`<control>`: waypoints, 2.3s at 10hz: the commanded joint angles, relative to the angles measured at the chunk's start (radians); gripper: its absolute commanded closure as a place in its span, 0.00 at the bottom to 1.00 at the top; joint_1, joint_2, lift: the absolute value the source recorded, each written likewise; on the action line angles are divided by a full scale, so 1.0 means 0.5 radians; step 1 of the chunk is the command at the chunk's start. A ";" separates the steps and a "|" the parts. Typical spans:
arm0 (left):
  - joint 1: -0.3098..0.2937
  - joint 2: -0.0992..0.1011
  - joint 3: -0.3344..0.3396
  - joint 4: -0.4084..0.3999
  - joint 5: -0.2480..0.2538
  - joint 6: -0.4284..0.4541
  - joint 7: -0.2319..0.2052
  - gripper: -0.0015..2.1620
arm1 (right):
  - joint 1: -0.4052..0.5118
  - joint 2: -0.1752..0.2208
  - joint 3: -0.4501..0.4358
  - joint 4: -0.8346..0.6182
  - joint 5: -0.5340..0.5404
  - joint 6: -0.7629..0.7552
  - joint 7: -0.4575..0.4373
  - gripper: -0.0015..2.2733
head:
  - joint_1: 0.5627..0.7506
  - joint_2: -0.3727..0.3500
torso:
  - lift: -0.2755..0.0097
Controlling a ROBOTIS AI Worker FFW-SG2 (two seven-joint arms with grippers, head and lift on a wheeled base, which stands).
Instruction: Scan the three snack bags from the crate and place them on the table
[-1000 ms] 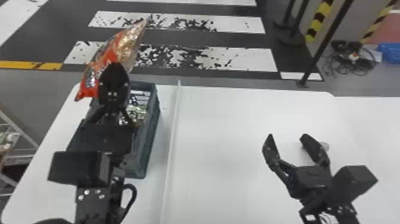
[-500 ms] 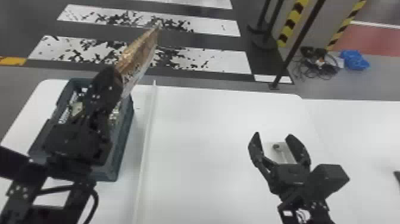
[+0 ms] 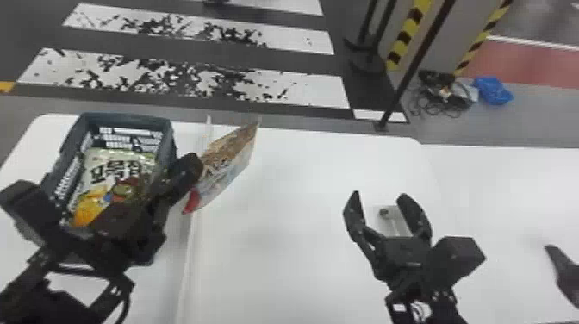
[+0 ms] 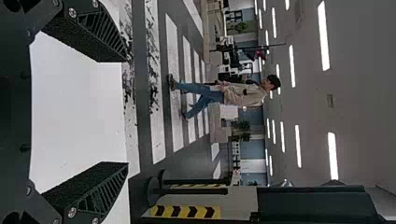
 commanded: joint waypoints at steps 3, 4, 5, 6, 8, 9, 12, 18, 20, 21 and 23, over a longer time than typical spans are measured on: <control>-0.139 -0.064 -0.026 0.142 0.189 0.393 -0.107 0.97 | 0.003 0.000 -0.005 -0.004 -0.002 -0.004 -0.002 0.06 | 0.70 0.16 | 0.84; -0.191 -0.083 -0.026 0.247 0.235 0.461 -0.168 0.97 | 0.003 0.000 -0.014 -0.004 -0.002 0.002 -0.002 0.06 | 0.70 0.14 | 0.84; -0.255 -0.113 -0.011 0.379 0.357 0.596 -0.254 0.97 | 0.003 0.000 -0.014 -0.001 -0.005 -0.004 -0.002 0.06 | 0.70 0.13 | 0.84; -0.320 -0.156 -0.002 0.541 0.465 0.657 -0.324 0.97 | 0.003 0.000 -0.014 0.002 -0.005 -0.004 -0.002 0.06 | 0.70 0.10 | 0.84; -0.498 -0.202 0.004 0.922 0.523 0.675 -0.364 0.97 | 0.003 0.003 -0.011 0.008 -0.008 -0.011 -0.002 0.06 | 0.70 0.06 | 0.84; -0.540 -0.215 0.001 1.032 0.474 0.669 -0.346 0.97 | 0.000 0.000 -0.011 0.021 -0.014 -0.023 -0.002 0.06 | 0.70 0.06 | 0.84; -0.565 -0.224 -0.088 1.096 0.189 0.436 -0.103 0.96 | -0.009 0.000 0.016 0.033 -0.014 -0.041 -0.002 0.06 | 0.70 0.08 | 0.84; -0.580 -0.165 -0.713 1.004 -0.784 -0.245 0.642 0.03 | -0.019 -0.007 0.023 0.060 -0.008 -0.029 0.013 0.06 | 0.70 0.06 | 0.84; -0.442 -0.086 -0.683 0.796 -0.845 -0.374 0.725 0.03 | -0.074 -0.025 0.010 0.131 -0.020 -0.017 0.044 0.06 | 0.70 0.06 | 0.84; -0.323 -0.049 -0.618 0.642 -0.873 -0.460 0.759 0.03 | -0.126 -0.031 -0.005 0.186 -0.029 0.032 0.090 0.06 | 0.70 0.08 | 0.84; -0.071 0.009 -0.440 0.357 -0.891 -0.589 0.771 0.03 | -0.239 -0.046 -0.008 0.297 -0.075 0.075 0.117 0.06 | 0.70 0.13 | 0.84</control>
